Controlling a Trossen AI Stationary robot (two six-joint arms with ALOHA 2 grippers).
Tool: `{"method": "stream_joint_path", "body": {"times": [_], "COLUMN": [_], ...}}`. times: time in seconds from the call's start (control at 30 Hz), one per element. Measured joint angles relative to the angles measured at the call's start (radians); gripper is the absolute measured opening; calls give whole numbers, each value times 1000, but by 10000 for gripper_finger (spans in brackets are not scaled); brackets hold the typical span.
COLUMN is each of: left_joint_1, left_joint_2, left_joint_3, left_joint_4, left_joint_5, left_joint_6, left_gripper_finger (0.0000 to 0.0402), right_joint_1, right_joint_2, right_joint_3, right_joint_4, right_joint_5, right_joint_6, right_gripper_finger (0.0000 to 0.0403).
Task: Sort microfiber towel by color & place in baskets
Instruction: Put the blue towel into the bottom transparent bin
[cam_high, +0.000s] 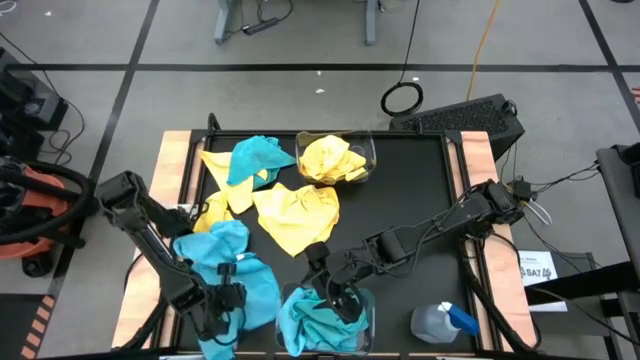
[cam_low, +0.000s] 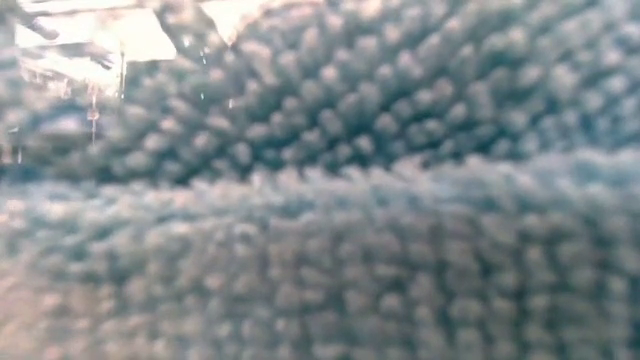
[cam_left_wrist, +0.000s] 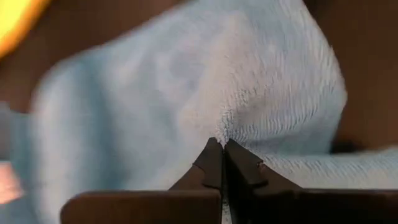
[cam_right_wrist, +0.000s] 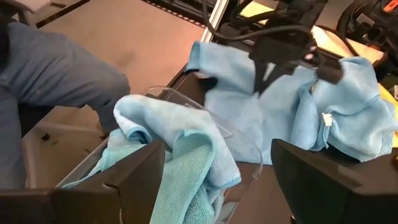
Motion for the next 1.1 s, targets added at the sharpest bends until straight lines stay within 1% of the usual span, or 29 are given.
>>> {"method": "stream_joint_path", "body": {"times": [0.2,0.3,0.43,0.63,0.83,0.93,1.0,1.1], "left_joint_1": [0,14,50,114,155,166,173,180], "left_joint_2": [-72,-106,-130,-132,-132,-132,-133,-133], "left_joint_3": [67,83,96,152,238,284,303,330], "left_joint_4": [-180,-201,-214,-212,-204,-170,-146,-101], "left_joint_5": [-198,-290,-379,-454,-548,-592,-598,-591], "left_joint_6": [21,57,128,302,486,591,670,769], "left_gripper_finger": [2,1,1,1,0,0,0,0], "right_joint_1": [0,-8,-36,-82,-112,-124,-130,-135], "right_joint_2": [27,67,109,150,152,152,152,149], "right_joint_3": [0,0,0,0,0,0,0,0], "right_joint_4": [95,166,268,389,411,409,405,416], "right_joint_5": [-23,-51,-51,-50,-46,8,36,25], "right_joint_6": [-30,-45,-41,11,33,40,45,57], "right_gripper_finger": [286,286,286,286,286,286,286,286]}}
